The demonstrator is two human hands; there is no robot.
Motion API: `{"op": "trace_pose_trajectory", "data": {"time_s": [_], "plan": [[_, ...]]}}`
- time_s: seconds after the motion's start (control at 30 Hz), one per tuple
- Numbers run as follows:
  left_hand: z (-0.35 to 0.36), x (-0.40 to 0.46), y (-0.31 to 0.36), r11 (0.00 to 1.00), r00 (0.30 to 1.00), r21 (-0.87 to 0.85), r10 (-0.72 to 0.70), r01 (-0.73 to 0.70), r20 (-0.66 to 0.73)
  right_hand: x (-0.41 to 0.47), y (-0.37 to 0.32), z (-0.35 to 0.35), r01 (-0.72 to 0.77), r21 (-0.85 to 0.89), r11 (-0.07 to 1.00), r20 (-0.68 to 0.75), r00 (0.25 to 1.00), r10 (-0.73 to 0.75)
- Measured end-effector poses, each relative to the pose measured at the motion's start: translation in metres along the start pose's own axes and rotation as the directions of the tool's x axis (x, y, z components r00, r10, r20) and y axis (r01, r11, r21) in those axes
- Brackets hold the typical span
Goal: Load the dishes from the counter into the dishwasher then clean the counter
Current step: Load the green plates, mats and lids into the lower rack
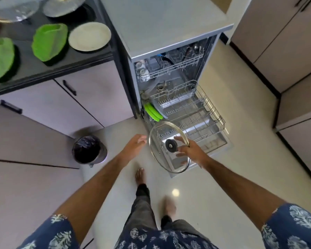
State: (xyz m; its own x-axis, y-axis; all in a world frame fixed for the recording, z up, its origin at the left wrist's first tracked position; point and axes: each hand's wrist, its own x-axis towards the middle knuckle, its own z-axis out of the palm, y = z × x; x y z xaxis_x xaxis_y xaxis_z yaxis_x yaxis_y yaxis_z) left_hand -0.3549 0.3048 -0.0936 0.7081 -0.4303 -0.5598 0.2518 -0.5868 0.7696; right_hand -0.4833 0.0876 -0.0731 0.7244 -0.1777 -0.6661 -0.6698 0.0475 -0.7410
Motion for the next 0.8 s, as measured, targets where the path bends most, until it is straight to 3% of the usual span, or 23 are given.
{"op": "trace_pose_trajectory", "data": {"time_s": [0.23,0.37,0.6,0.8], "plan": [[0.017,0.123,-0.041,0.989,0.98,0.081,-0.138,0.127,0.142,0.096,0.022,-0.014,-0.085,-0.015,0.996,-0.292,0.953,0.077],[0.022,0.182,-0.062,0.982,0.962,0.113,-0.174,0.153,0.209,0.152,0.033,-0.023,-0.171,-0.25,0.953,-0.419,0.907,0.053],[0.055,0.268,-0.098,0.975,0.954,0.023,-0.219,0.219,0.207,0.224,0.06,-0.03,-0.185,-0.601,0.778,-0.416,0.903,-0.106],[0.091,0.319,-0.103,0.943,0.937,-0.148,-0.26,0.299,0.235,0.276,0.094,-0.023,-0.161,-0.706,0.689,-0.35,0.926,-0.142]]}}
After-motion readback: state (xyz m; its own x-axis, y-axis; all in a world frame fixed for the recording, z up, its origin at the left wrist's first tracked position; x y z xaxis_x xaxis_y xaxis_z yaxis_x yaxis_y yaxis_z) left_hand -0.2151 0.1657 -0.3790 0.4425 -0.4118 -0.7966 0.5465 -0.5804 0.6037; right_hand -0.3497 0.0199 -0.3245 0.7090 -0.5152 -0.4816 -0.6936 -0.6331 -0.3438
